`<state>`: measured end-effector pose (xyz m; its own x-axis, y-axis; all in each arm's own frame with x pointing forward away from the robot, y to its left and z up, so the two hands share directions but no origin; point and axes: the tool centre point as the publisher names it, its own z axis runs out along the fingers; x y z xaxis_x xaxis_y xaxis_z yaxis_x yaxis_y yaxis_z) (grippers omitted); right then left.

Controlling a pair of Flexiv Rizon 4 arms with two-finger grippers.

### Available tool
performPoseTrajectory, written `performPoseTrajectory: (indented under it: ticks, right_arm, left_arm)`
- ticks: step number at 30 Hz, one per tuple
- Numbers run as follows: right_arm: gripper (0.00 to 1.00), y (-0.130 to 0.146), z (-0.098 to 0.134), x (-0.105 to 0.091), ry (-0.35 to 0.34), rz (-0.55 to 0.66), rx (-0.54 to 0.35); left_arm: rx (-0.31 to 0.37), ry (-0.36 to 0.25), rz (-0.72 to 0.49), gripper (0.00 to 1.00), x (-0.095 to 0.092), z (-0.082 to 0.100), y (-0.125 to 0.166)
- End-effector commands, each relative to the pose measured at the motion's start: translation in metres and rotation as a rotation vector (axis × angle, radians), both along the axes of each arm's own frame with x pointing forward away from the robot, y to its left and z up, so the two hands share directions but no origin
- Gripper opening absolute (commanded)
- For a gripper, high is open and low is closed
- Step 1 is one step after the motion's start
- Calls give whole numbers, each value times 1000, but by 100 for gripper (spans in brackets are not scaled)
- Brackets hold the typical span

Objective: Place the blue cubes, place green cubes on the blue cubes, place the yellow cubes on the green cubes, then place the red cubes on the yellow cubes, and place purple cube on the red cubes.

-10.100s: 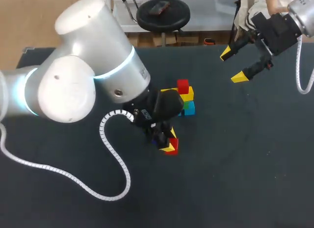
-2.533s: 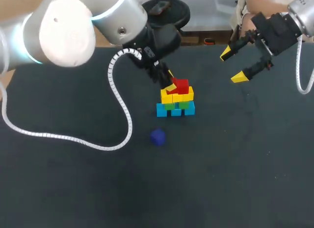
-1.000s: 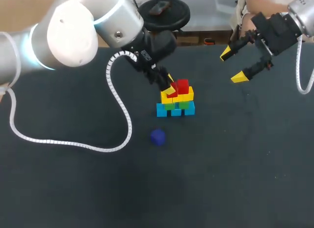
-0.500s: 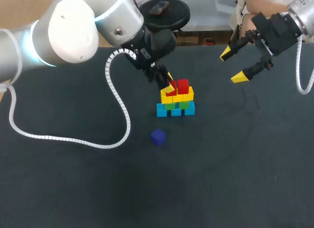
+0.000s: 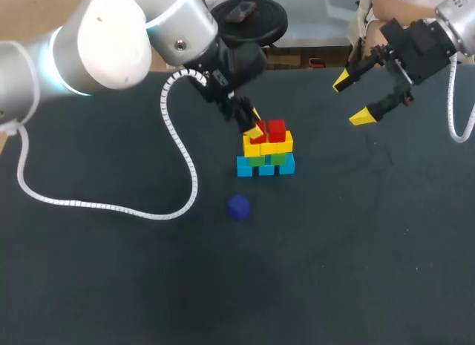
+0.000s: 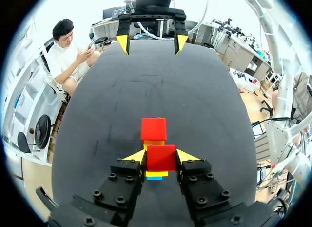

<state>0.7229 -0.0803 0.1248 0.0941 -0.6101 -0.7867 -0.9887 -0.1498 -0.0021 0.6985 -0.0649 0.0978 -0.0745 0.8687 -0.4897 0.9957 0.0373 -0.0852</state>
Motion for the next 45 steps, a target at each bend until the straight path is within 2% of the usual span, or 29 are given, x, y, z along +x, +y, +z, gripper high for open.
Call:
performPoseTrajectory:
  ticks: [1,19,34,45]
  right_arm:
    - [100,0,0,0,0,-1,-1]
    - [100,0,0,0,0,-1,-1]
    - [100,0,0,0,0,-1,-1]
    - [100,0,0,0,0,-1,-1]
  left_arm:
    - [5,0,-1,0,1,3,0]
    - [15,9,21,0,-2,1,-1]
    - [9,21,37,0,1,-8,-2]
    - [4,15,41,0,5,-5,-1]
